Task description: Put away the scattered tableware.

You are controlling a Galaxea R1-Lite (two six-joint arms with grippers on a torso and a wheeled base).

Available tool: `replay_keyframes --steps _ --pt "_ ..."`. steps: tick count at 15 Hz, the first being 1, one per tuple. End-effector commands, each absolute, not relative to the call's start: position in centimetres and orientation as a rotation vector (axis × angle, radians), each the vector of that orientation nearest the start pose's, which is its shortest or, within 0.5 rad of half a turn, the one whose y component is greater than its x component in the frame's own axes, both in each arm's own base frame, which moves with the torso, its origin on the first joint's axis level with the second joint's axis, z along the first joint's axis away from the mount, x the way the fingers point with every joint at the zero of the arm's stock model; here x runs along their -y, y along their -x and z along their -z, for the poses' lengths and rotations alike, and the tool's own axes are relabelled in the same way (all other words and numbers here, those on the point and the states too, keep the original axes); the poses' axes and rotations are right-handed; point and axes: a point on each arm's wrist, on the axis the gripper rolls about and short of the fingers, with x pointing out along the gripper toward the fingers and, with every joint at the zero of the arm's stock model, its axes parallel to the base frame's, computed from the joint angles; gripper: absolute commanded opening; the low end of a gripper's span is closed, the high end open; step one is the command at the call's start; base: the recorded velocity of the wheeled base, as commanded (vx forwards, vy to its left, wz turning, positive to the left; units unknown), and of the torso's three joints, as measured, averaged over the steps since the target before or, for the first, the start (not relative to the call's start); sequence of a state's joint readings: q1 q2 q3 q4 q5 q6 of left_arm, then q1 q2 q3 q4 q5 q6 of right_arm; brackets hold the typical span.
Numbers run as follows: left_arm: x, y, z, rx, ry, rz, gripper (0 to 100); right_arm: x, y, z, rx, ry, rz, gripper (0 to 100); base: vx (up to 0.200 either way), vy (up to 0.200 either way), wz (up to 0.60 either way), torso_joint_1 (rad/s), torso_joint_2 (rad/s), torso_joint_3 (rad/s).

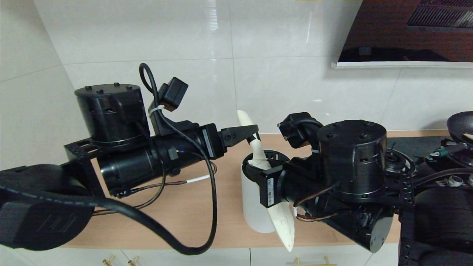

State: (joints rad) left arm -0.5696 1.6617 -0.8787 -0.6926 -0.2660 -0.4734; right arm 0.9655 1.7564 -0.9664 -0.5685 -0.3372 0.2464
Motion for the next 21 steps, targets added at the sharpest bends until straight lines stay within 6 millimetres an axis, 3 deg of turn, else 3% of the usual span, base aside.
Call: replay_keyframes --steps 1,9,21 --pt "17.7 -26.5 -21.0 -0.322 0.429 0.790 100 -26.9 -19.3 -20.2 -0.254 -0.102 -0.602 0 0.000 0.000 0.00 0.000 0.00 0.000" --pt "19.2 -27.3 -19.3 -0.339 0.423 0.803 100 -27.4 -18.6 -20.0 -0.266 -0.110 -0.628 0 0.000 0.000 0.00 0.000 0.00 0.000" --pt "19.3 -27.3 -19.7 -0.294 0.431 0.816 100 -27.7 -18.3 -19.7 -0.275 -0.105 -0.638 0 0.000 0.000 0.00 0.000 0.00 0.000"
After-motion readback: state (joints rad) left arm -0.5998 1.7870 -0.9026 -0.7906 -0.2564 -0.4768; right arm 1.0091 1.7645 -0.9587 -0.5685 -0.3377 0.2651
